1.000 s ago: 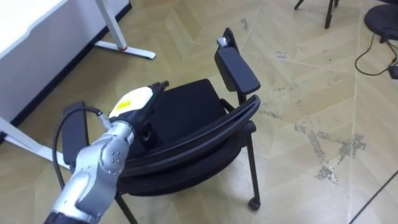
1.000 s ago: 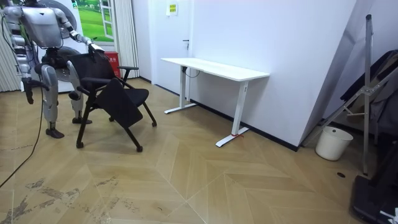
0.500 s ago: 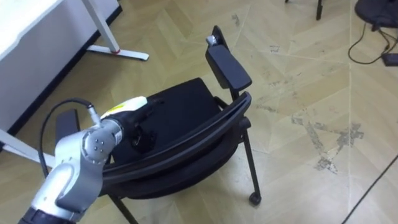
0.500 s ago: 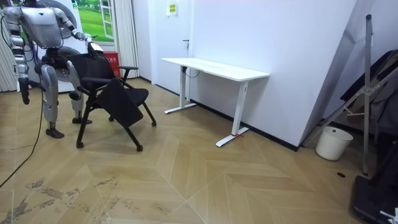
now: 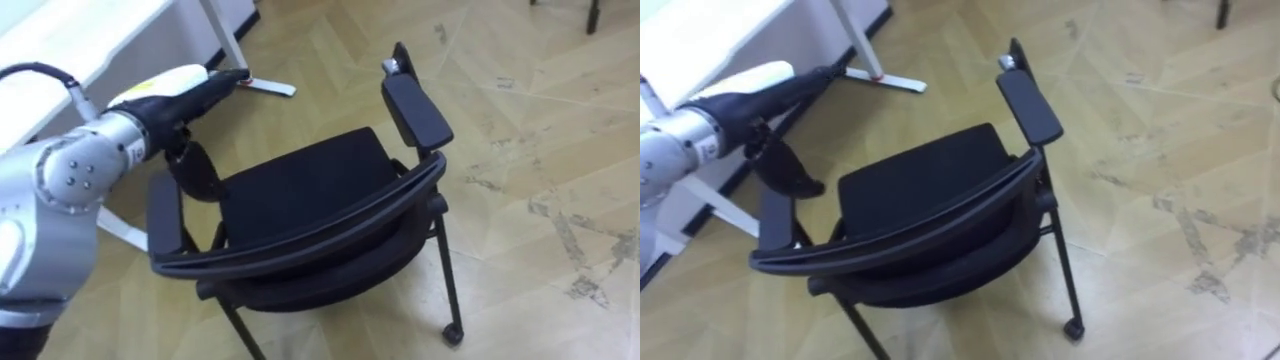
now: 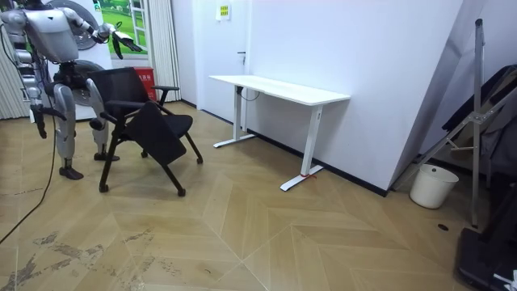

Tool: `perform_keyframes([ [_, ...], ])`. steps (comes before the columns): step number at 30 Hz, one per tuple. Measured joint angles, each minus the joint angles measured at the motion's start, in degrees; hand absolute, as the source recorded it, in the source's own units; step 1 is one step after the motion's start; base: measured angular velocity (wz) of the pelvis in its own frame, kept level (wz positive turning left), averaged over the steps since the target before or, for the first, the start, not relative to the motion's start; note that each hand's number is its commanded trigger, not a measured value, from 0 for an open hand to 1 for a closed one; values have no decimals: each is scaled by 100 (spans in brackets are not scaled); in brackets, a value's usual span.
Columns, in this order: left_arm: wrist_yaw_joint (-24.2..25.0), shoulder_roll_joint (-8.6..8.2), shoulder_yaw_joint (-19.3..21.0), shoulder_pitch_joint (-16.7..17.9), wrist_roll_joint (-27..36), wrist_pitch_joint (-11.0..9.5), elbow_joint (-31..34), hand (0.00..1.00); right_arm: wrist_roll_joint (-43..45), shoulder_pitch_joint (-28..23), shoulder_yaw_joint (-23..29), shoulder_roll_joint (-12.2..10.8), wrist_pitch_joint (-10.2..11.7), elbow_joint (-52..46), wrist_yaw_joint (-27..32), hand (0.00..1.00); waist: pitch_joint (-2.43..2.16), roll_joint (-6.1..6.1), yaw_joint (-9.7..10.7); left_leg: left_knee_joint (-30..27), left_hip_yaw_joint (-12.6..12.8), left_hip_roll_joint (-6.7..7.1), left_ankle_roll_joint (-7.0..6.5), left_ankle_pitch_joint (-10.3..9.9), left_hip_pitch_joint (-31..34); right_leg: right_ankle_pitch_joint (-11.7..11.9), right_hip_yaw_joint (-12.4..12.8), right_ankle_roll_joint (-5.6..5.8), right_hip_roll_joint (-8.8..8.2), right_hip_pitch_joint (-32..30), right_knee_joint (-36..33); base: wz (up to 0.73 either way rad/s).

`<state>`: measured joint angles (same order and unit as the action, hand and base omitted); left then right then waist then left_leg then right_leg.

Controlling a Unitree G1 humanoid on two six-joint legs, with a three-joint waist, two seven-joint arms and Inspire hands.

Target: Push chair

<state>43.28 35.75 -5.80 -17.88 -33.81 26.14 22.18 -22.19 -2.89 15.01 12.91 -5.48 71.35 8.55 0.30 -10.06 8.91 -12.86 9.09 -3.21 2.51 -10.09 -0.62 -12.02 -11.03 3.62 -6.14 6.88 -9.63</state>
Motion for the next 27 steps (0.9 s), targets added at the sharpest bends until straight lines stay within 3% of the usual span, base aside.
perform_keyframes([
  [5, 28, 169, 180, -66, 34, -15, 142, 0, -12, -55, -5, 51, 68, 57, -16, 0, 28, 75, -159, -55, -30, 7, -7, 4, 27, -20, 8, 1, -5, 12, -10, 2],
  [13, 361, 186, 180, -73, 48, -15, 309, 0, 128, -43, -9, 54, 81, 223, -220, 0, 5, 137, -273, -53, -46, 9, -5, 3, 44, -20, -7, 0, -5, 5, -5, 1],
  [22, 758, 185, 34, -17, 47, -39, 385, 0, 201, 52, -30, 55, 190, 280, -216, 0, 30, 183, 10, -73, -225, 39, -4, 2, 42, -18, -58, -1, -6, 131, -24, 9],
  [27, 914, 174, -213, 67, 262, -38, 384, 0, 198, 51, -221, 65, 186, 296, -218, 0, 21, 169, 36, -107, -224, 41, -8, 0, 64, -18, -77, -1, -9, 103, -20, 1],
])
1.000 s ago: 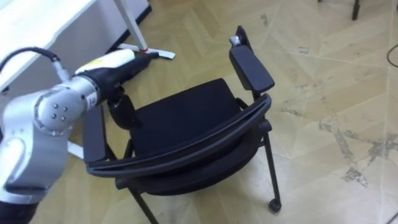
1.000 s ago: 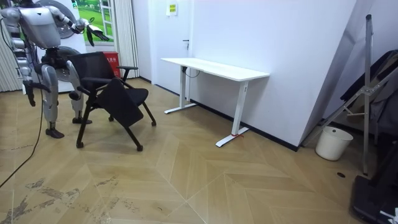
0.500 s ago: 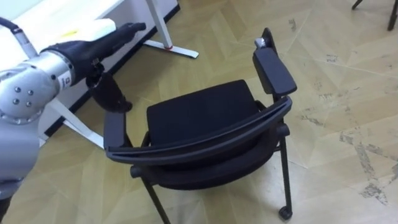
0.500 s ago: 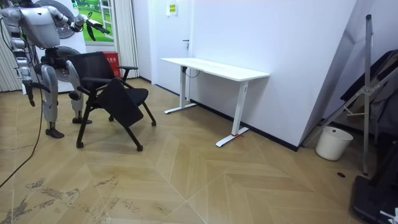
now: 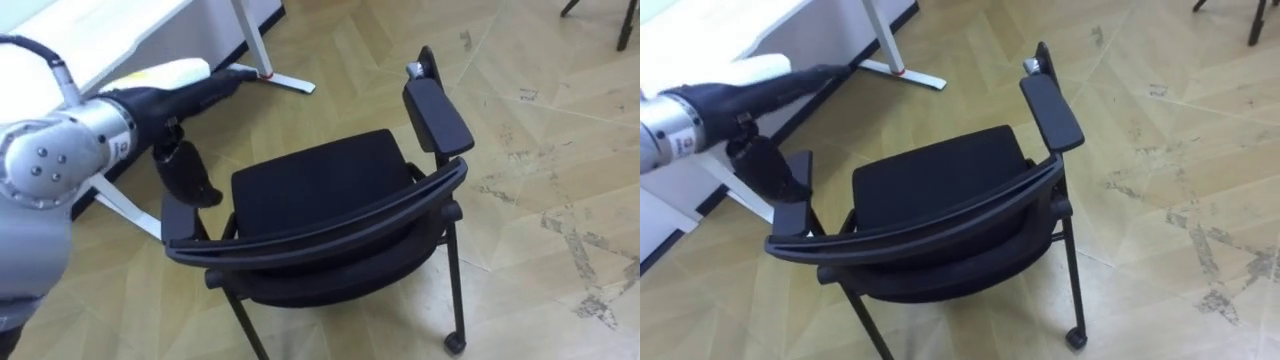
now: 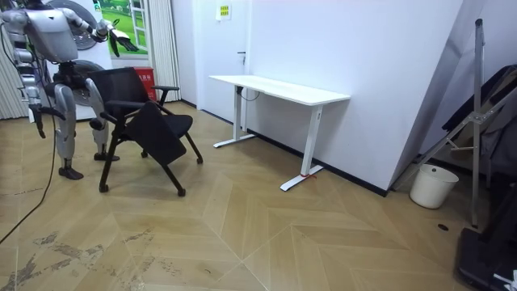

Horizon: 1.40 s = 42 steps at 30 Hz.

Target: Push chair

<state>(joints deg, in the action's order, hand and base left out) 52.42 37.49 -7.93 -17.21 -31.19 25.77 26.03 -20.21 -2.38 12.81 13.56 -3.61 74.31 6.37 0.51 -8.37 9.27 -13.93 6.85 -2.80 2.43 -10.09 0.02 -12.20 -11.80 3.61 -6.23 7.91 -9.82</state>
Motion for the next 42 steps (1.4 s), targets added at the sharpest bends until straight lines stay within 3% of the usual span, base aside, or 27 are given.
perform_keyframes([
  [6, 125, -107, -137, 420, 92, 14, -1, 0, -151, -45, -35, 18, -6, -2, -3, 0, -1, -1, 30, -96, 1, 4, -7, -3, 23, -4, 40, 2, -5, 10, 6, 0],
  [10, 285, -111, -137, 628, 91, 40, -2, 0, -216, -68, -37, 18, -6, -1, -6, 0, 34, 49, 34, -152, 1, 6, -22, -12, 42, -9, 57, 7, -8, 15, 7, 0],
  [15, 461, -118, -138, 699, 59, 46, -11, 0, -202, -73, -40, 18, -12, 1, -149, 0, 54, 75, 47, -163, -2, 8, -25, -14, 47, -9, 65, 8, -7, 28, 11, 0],
  [21, 618, -216, -148, 807, -7, 70, -24, 0, -175, -55, -46, 18, -19, 0, -296, 0, 44, 42, 138, -163, -5, 14, -24, -15, 61, -14, 77, 10, -11, 27, 21, 0],
  [26, 735, -260, -305, 813, -205, 158, -22, 0, -164, -83, -220, 19, -28, -4, -391, 0, 62, -5, 174, -162, -4, 33, -24, -15, 58, -31, 69, 19, -29, 27, 18, 0],
  [36, 708, -338, -475, 815, -222, 141, -25, 0, -225, -63, -267, 5, -22, -5, -334, 0, 96, 47, 293, -153, 0, 47, -26, -16, 61, -35, 67, 26, -43, 17, 16, 0],
  [42, 516, -781, -555, 968, -337, 131, -478, 0, -195, -29, -271, 12, -21, 4, -84, 0, 94, 84, 324, -132, 19, 47, -26, -16, 59, -35, 83, 25, -44, -6, 10, -1],
])
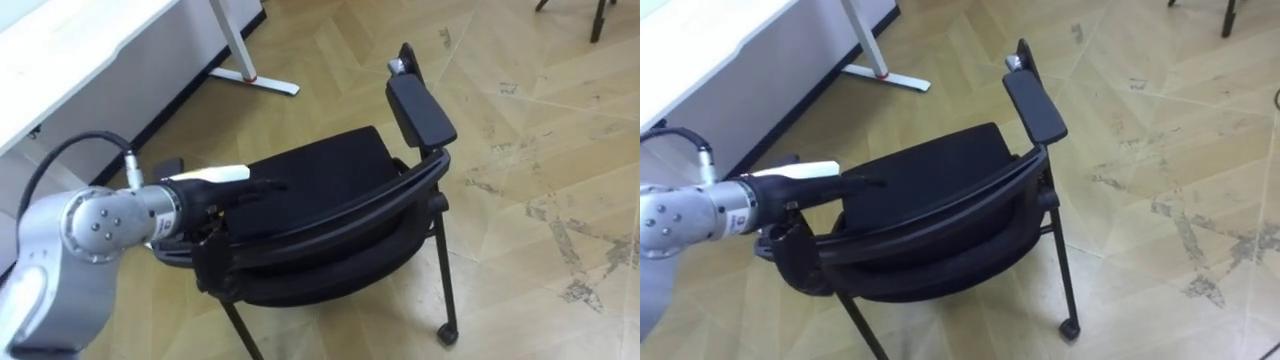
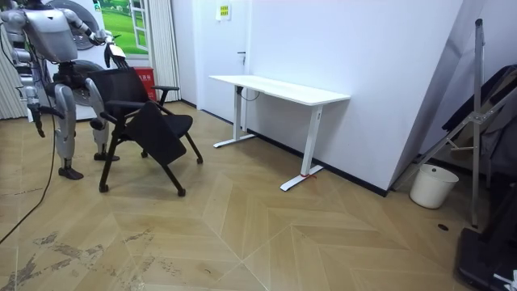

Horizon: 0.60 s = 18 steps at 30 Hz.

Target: Push chair

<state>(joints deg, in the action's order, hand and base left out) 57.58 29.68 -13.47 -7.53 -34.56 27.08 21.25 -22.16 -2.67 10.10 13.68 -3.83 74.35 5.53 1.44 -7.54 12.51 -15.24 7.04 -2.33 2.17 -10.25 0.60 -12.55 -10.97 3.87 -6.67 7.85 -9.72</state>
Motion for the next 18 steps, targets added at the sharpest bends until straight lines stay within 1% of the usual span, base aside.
perform_keyframes([
  [1, -55, -37, -29, 89, 2, -2, -61, 0, -8, -4, 0, -2, -1, -2, 31, 0, -8, 32, 8, 5, 16, 0, 0, 0, 0, 0, 11, 0, -4, -7, 1, -4],
  [2, -80, -122, -33, 132, 6, -5, -189, 0, -17, -18, -6, -15, -3, -12, 90, 0, -16, 74, 23, 10, 30, 0, 0, 0, -3, 0, 13, 0, -8, -7, -2, 0],
  [3, -96, -172, -32, 134, 11, -5, -273, 0, -15, -23, -10, -25, -3, -17, 123, 0, -19, 103, 21, 15, 35, 0, 0, 0, -7, 0, 15, 1, -10, -7, -6, 0],
  [4, -114, -234, -32, 134, 14, -8, -437, 0, -14, -27, -12, -46, -4, -43, 145, 0, -27, 161, 18, 39, 44, 0, 0, 0, -22, 0, 24, 1, -9, -11, -8, -4],
  [5, -130, -256, -31, 133, 14, -9, -547, 0, -14, -37, -12, -60, -2, -102, 145, 0, -34, 205, 23, 46, 53, 0, 0, 0, -21, 1, 61, 1, -7, -22, -10, -7],
  [6, -172, -266, -25, 136, 10, -19, -579, 0, -12, -40, -10, -63, -1, -123, 146, 0, -29, 248, 23, 48, 75, 0, 0, 0, -21, 1, 70, 1, -9, -34, -14, -8],
  [7, -260, -313, 4, 133, 10, -23, -635, 0, -9, -74, -9, -69, -2, -180, 151, 0, -47, 296, 17, 50, 90, 0, 0, 0, -20, 1, 73, 2, -13, -48, -23, -6],
  [9, -426, -422, 17, 134, -4, -27, -819, 0, -1, -146, -9, -98, -6, -282, 206, 0, -72, 335, -3, 50, 97, 0, -8, -5, -22, 1, 78, 2, -12, -46, -24, -2],
  [10, -520, -430, 18, 134, 4, -27, -854, 0, -1, -184, -9, -124, -4, -350, 236, 0, -74, 350, 4, 54, 94, 0, -8, -5, -23, 1, 78, 2, -9, -46, -27, 0],
  [12, -623, -449, 18, 130, 4, -36, -912, 0, -3, -194, -9, -139, -15, -352, 293, 0, -63, 366, 8, 57, 93, 0, -8, -6, -22, 1, 75, 3, -9, -52, -36, 0],
  [15, -809, -536, 24, 130, 1, -41, -1053, 0, -3, -203, 9, -137, -109, -353, 388, 0, -66, 360, 2, 57, 93, 0, -15, -10, -18, 1, 78, 3, -9, -60, -41, 0],
  [17, -928, -623, 26, 133, 2, -41, -1167, 0, -2, -205, 15, -142, -120, -348, 429, 0, -89, 320, 2, 58, 93, 0, -17, -11, -26, 1, 80, 4, -10, -58, -46, 0],
  [18, -959, -635, 25, 133, 1, -43, -1200, 0, -1, -204, 15, -142, -121, -348, 429, 0, -91, 315, 1, 60, 93, 0, -17, -10, -32, 0, 81, 5, -9, -56, -51, 0],
])
